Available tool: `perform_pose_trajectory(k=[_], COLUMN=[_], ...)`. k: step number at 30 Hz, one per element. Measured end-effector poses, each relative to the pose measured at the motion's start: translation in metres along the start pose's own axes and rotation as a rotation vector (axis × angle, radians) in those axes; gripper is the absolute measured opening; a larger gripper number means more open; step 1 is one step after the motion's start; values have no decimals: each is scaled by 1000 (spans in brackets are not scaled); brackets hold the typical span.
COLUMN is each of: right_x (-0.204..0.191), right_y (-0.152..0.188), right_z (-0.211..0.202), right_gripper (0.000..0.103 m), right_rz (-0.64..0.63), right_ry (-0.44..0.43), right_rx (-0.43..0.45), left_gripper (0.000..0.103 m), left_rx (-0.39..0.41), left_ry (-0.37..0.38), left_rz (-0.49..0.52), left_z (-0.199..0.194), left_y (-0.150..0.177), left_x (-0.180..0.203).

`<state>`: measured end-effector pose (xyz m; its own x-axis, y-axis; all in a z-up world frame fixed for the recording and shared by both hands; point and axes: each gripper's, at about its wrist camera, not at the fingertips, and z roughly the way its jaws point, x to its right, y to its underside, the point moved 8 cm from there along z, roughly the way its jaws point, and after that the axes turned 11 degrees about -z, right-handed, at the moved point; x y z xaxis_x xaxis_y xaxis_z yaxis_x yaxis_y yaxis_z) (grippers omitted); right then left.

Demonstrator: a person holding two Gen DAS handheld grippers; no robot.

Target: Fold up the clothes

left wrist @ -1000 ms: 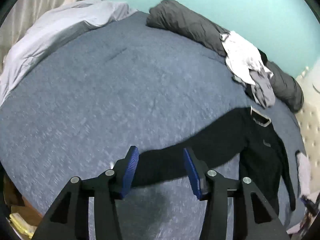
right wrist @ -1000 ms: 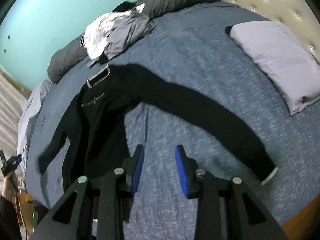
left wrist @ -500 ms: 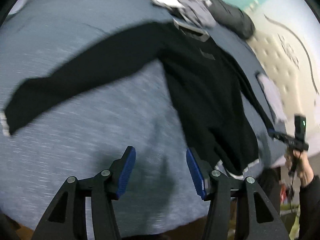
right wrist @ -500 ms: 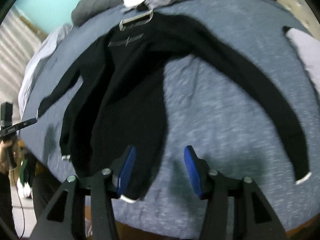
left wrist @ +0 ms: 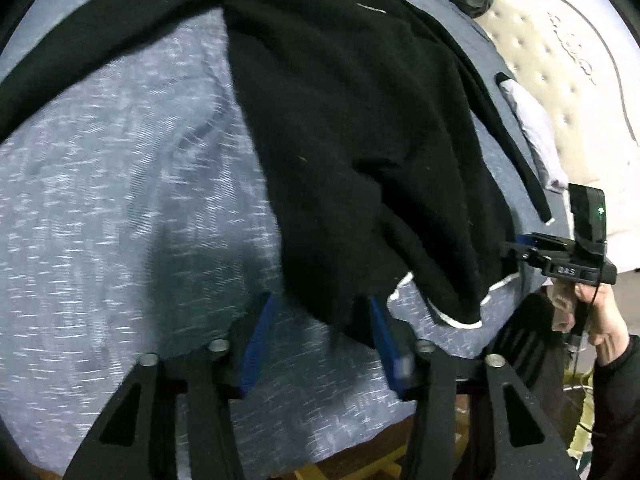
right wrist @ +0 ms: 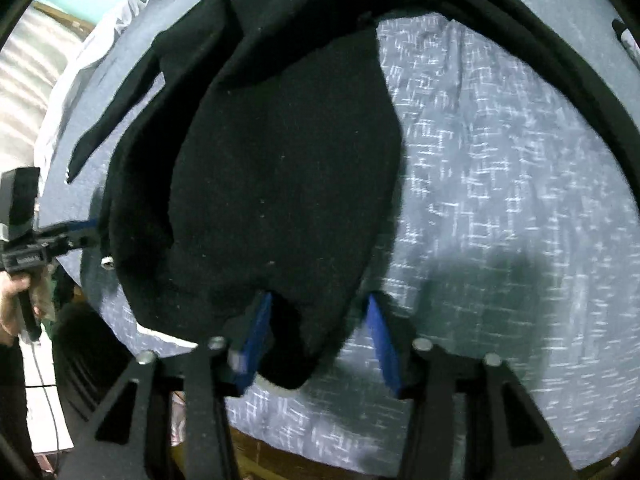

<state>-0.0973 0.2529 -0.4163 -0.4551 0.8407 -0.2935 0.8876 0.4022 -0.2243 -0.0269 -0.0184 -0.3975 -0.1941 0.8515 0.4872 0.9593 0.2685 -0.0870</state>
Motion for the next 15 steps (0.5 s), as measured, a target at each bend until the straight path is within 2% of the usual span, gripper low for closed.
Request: perform_pose_trajectory(k=[2,4,5,7,12,15], right_x=[-3,-5,-6,-6,2,16], right_y=[0,-1,-2,-5,-9,-12], right_z=[-1,-3,-6,-16,-67,-97], right_gripper=[16,9,6,5,4,4], right_rz=[-15,-32,-38,-47,-86,-112], right_ry=[0,6,5,5,27,109], right_rx=[7,13,24,53,150,196], left_gripper=[30,14,11,6,5,4], left_rx=[-3,-6,-3,6,58,89], left_ry=[0,-1,-3,-4,-5,-8], left_rz=[3,7,11,23,62,77], left_z=[4,8,8,6,-25,-51], left_y=[1,2,2,2,-4,-8], left_x=[1,3,3,6,8,1])
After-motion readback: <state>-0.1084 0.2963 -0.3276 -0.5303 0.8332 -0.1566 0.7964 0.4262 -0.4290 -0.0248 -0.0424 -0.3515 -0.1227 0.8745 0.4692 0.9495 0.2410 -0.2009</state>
